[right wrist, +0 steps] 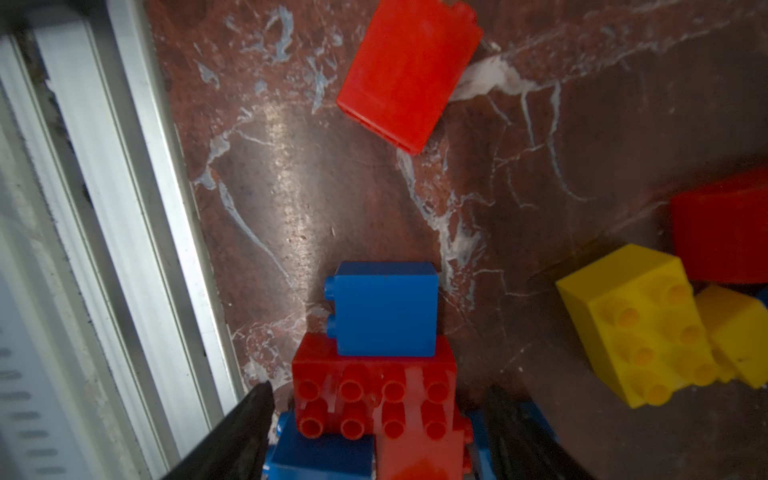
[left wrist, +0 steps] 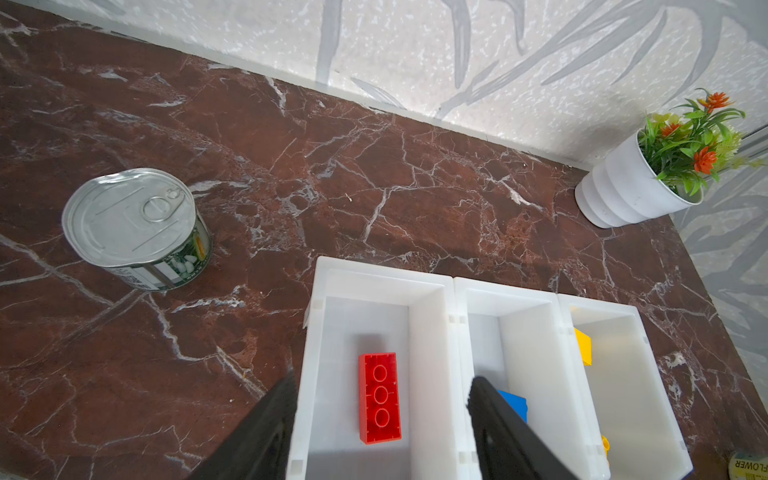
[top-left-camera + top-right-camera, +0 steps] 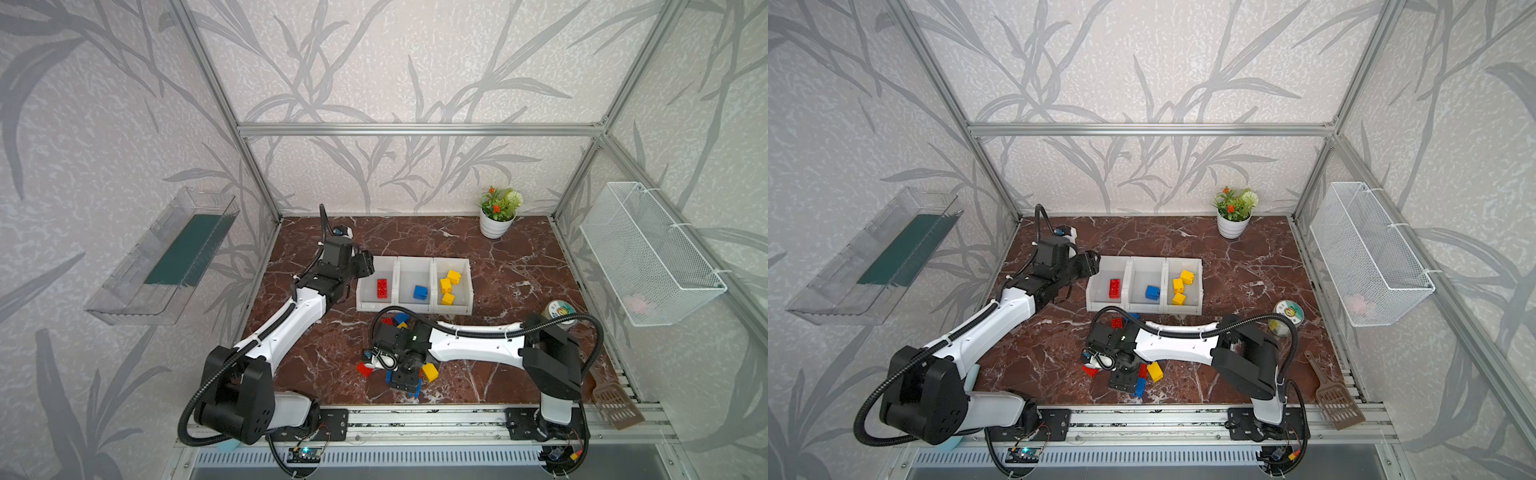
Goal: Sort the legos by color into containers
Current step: 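Lift the red brick with the right gripper and carry it over the bin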
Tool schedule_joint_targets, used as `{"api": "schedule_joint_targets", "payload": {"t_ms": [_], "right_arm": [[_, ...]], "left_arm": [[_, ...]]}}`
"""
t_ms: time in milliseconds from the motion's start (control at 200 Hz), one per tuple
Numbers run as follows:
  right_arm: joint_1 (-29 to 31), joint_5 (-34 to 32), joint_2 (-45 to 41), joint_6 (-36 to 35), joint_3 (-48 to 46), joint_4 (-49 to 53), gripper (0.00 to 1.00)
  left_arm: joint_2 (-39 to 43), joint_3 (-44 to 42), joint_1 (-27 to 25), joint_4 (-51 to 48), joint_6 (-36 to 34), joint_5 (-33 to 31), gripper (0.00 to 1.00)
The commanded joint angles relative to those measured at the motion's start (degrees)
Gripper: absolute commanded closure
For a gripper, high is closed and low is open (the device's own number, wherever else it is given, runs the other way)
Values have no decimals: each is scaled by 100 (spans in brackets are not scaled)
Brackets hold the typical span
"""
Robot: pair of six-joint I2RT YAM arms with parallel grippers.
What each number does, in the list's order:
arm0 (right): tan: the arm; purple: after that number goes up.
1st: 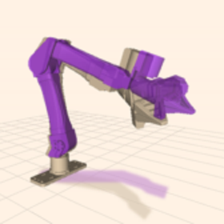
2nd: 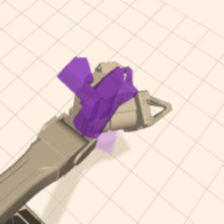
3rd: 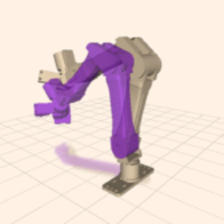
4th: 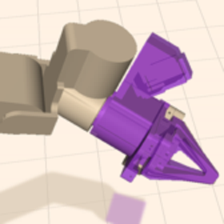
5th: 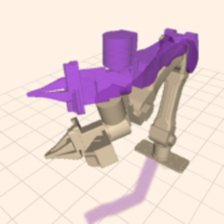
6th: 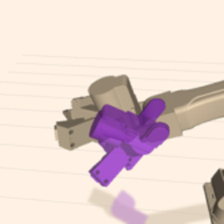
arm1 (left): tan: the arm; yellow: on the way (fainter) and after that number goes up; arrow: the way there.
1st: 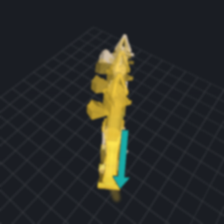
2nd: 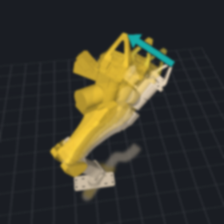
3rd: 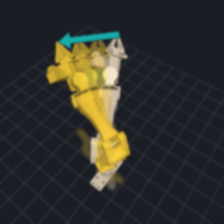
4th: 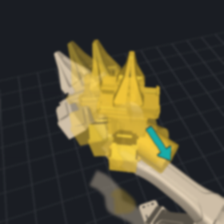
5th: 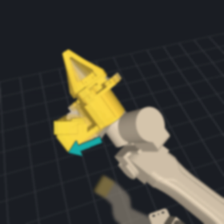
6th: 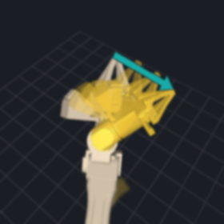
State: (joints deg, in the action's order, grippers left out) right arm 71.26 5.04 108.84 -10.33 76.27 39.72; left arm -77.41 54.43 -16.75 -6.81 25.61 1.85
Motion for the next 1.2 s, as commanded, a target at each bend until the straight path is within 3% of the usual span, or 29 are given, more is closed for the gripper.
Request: {"api": "schedule_joint_targets", "payload": {"t_ms": [0, 360, 900, 1195], "right_arm": [[36, 160, 157, 87, 107, 193, 20], [37, -2, 383, 316, 195, 212, 21], [37, -436, 413, 576, 319, 142, 42], [-260, -642, -5, 229, 677, 325, 44]], "left_arm": [[103, -99, 32, 79, 72, 35, 32], [196, -225, 36, 111, 85, 88, 32], [415, -384, 49, 66, 12, -9, 32], [644, -444, 143, -145, 52, -198, 32]]}}
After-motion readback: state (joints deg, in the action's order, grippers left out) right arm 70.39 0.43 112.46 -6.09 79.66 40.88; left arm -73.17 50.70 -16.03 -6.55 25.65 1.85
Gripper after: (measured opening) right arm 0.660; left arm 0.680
